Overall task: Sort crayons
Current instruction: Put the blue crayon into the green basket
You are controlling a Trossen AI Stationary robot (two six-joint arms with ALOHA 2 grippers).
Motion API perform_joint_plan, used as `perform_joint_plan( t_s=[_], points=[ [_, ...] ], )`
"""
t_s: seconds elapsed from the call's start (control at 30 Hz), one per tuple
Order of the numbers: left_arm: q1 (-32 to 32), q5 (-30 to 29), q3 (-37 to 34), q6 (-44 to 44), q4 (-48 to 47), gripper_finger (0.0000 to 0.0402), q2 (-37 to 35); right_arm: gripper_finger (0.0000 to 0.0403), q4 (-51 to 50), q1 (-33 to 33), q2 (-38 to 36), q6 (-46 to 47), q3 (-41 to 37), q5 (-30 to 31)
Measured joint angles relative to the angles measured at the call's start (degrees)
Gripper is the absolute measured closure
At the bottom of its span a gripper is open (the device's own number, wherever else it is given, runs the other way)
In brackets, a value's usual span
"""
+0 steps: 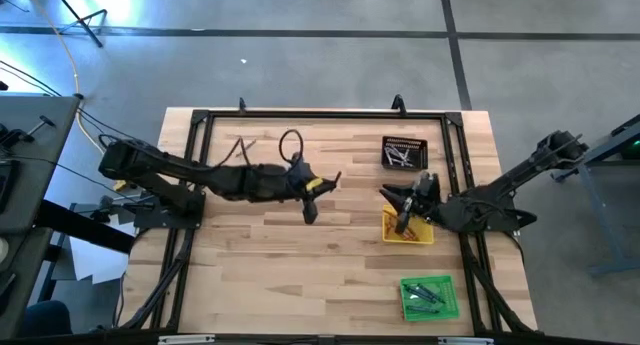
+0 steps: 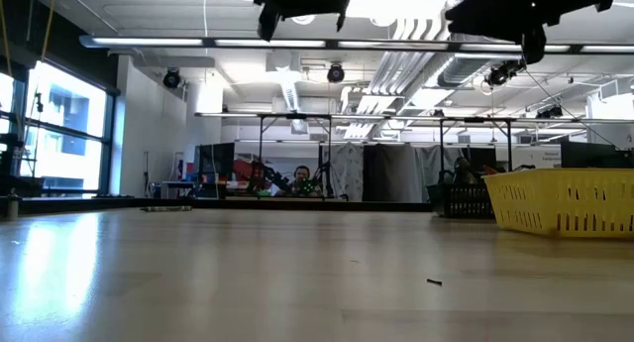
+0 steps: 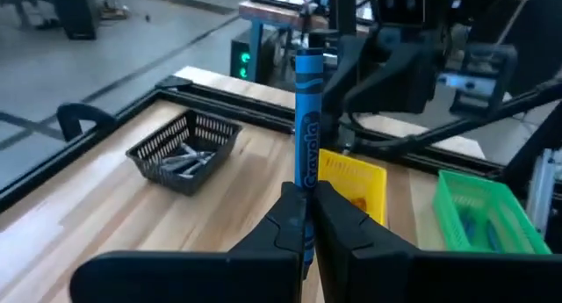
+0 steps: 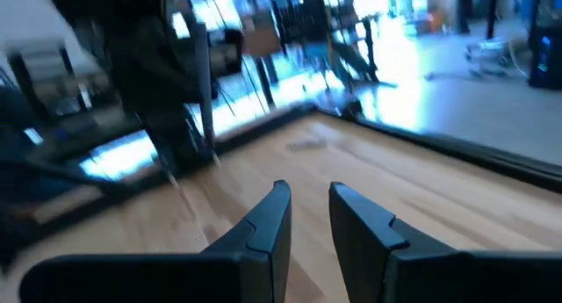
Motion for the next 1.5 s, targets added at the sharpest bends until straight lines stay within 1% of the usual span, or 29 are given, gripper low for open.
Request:
perform_joint_plan(
  t_s=[0.07, 0.17, 0.27, 0.33, 0.5, 0.7, 0.83, 1.0, 1.5],
  points=[
    [-1.8, -1.72, -0.1, 0.03, 3.21, 0.0399, 1.47, 0.0327, 11.64, -0.21, 1.0, -4.18, -3.07, -1.02],
    [-3.62, -1.76, -0.09, 0.05, 7.47, 0.0399, 3.94, 0.0327, 25.86, -0.9, 3.1, -8.54, -6.33, -5.67],
    [-4.73, -1.72, -0.09, -0.1, 11.69, 0.0399, 6.34, 0.0327, 33.53, -1.25, 5.93, -11.19, -6.37, -10.77],
    [-5.39, -1.71, -0.07, -0.09, 14.81, 0.0399, 7.7, 0.0327, 35.62, -1.25, 8.36, -12.89, -5.04, -12.05],
    [-6.55, -1.04, 0.0, -0.04, 20.29, 0.0399, 9.39, 0.0327, 35.68, -1.25, 14.48, -15.89, 0.2, -12.24],
    [-7.6, -1.03, -0.04, -0.04, 19.94, 0.0399, 9.42, 0.0327, 35.38, -1.25, 19.21, -21.65, 5.9, -12.27],
    [-8.5, -1.0, -0.04, -0.02, 19.99, 0.0399, 9.42, 0.0327, 34.89, -1.25, 20.15, -23.93, 8.25, -12.26],
    [-8.91, -1.0, -0.04, 0.21, 20.02, 0.0399, 9.42, 0.0327, 32.85, -1.25, 20.48, -23.89, 10.01, -12.28],
    [-8.84, -0.98, 0.56, 2.57, 22.56, 0.0399, 9.42, 0.0327, 32.52, -1.36, 20.48, -22.21, 10.32, -14.57]
  ],
)
